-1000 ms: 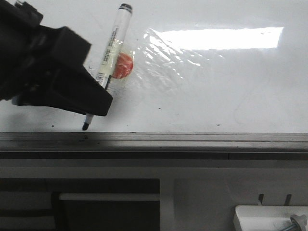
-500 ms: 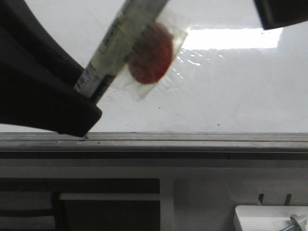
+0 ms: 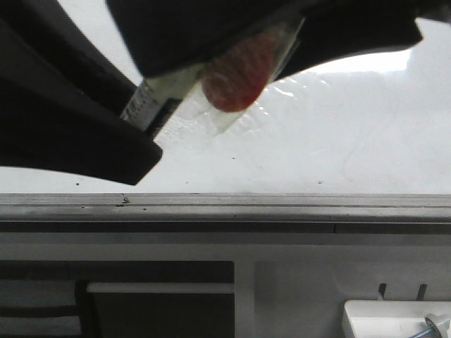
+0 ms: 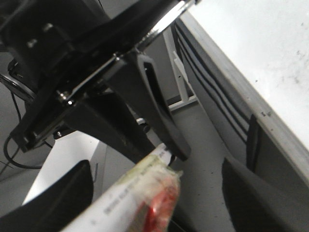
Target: Write number 8 on whiteboard
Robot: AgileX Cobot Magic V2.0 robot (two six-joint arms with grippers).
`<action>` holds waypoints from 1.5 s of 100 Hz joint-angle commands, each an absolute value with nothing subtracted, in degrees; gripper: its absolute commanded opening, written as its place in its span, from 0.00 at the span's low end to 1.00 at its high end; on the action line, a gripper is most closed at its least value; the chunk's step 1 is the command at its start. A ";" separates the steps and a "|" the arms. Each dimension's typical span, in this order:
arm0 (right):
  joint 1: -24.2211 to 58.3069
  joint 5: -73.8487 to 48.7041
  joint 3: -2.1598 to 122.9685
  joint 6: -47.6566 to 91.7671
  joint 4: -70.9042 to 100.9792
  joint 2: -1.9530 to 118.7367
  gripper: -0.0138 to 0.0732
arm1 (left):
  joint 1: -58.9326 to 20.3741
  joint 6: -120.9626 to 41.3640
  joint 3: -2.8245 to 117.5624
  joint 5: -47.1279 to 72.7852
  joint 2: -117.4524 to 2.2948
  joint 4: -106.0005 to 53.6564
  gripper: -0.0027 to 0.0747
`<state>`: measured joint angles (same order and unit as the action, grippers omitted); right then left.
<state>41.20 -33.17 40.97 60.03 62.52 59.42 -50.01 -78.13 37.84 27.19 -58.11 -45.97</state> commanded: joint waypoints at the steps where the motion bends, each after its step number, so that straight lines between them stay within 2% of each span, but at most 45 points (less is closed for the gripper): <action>1: 41.19 -32.69 42.97 61.64 67.66 59.85 0.64 | -50.48 -78.16 39.79 24.71 -57.17 -47.89 0.01; 10: 41.19 -32.69 42.97 61.64 68.42 60.40 0.48 | -50.48 -78.16 39.79 24.61 -57.17 -47.89 0.01; 16: 41.19 -32.69 42.97 61.64 68.42 60.80 0.32 | -50.48 -78.16 39.79 24.61 -57.29 -47.89 0.01; 17: 41.19 -32.69 42.97 61.64 68.42 60.80 0.32 | -50.48 -78.16 39.79 24.61 -57.29 -47.89 0.01; 27: 41.19 -32.98 42.97 61.64 68.42 61.37 0.10 | -50.48 -78.16 39.79 24.46 -57.29 -47.89 0.01; 29: 41.19 -32.96 42.97 61.64 68.42 61.40 0.08 | -50.48 -78.16 39.79 24.28 -57.29 -48.05 0.01; 41: 41.19 -32.25 42.97 61.64 68.31 61.35 0.10 | -50.48 -77.91 39.79 22.41 -57.06 -52.30 0.04; 48: 41.19 -31.00 42.97 61.64 68.09 60.50 0.10 | -50.48 -77.91 39.79 21.53 -56.10 -54.96 0.18; 61: 41.19 -30.24 42.97 61.64 64.89 57.52 0.10 | -49.71 -72.54 39.79 21.14 -52.69 -56.43 0.59; 65: 41.19 -30.24 42.97 61.52 63.28 56.21 0.10 | -48.94 -70.27 39.66 21.04 -51.01 -56.12 0.66; 68: 41.19 -30.24 42.87 61.42 62.12 55.16 0.10 | -48.30 -68.80 39.55 21.04 -49.76 -56.00 0.68; 85: 41.19 -28.85 42.76 58.26 51.12 48.35 0.11 | -42.46 -63.82 37.03 19.46 -39.31 -56.01 0.57; 110: 41.19 -23.93 42.76 47.44 15.32 41.97 0.11 | -34.40 -56.68 29.42 18.58 -24.42 -56.55 0.40; 128: 41.19 -17.28 42.76 47.44 19.94 42.37 0.11 | -33.43 -56.68 24.93 18.66 -20.70 -57.03 0.25; 150: 41.19 -18.53 42.76 47.44 23.25 42.95 0.11 | -33.43 -56.68 22.49 20.71 -20.69 -59.41 0.15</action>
